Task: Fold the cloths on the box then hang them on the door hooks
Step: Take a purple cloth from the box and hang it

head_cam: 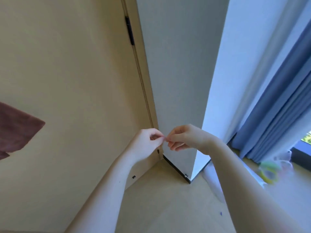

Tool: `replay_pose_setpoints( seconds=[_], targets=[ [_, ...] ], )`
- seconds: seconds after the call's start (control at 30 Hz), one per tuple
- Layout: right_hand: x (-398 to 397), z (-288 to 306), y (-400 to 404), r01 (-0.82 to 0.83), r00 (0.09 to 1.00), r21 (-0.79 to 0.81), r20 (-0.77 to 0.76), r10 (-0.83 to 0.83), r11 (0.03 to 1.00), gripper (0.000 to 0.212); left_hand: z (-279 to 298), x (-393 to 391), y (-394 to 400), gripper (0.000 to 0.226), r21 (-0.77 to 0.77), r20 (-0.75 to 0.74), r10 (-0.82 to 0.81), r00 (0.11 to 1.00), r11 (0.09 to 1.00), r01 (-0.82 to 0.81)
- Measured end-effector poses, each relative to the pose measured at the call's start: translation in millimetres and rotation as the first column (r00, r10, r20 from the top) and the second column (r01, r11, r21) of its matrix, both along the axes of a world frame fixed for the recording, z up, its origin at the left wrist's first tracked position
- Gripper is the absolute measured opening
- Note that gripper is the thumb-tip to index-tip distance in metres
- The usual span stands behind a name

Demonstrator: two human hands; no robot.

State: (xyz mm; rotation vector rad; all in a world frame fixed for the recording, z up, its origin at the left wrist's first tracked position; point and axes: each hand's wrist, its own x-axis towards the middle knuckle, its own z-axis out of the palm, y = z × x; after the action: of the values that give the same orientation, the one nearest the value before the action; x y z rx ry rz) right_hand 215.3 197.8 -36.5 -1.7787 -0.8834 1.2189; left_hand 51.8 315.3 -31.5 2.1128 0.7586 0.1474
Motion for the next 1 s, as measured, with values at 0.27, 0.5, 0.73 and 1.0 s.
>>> replay_pose_setpoints(
  seconds=[0.27,0.5,0.73,1.0],
  targets=[
    [64,-26,-122,0.402,0.914,-0.081,-0.027,-0.405,0.912,0.014,-13,112,-77,0.014,-0.050,-0.141,-0.350,0.926,0.937,0.346],
    [90,-47,-220,0.735,0.671,-0.127,-0.008,-0.742,0.666,0.012,-35,207,-138,0.012,-0.104,-0.193,-0.623,0.758,0.782,0.615],
    [92,-54,-279,0.926,0.351,-0.169,0.050,-0.935,0.339,0.010,-46,271,-186,0.012,-0.082,-0.108,-0.821,0.561,0.570,0.818],
    [48,-48,-358,0.987,0.024,-0.161,0.109,-0.994,0.007,0.010,-53,300,-285,0.015,-0.036,-0.042,-0.963,0.267,0.269,0.963]
  ],
)
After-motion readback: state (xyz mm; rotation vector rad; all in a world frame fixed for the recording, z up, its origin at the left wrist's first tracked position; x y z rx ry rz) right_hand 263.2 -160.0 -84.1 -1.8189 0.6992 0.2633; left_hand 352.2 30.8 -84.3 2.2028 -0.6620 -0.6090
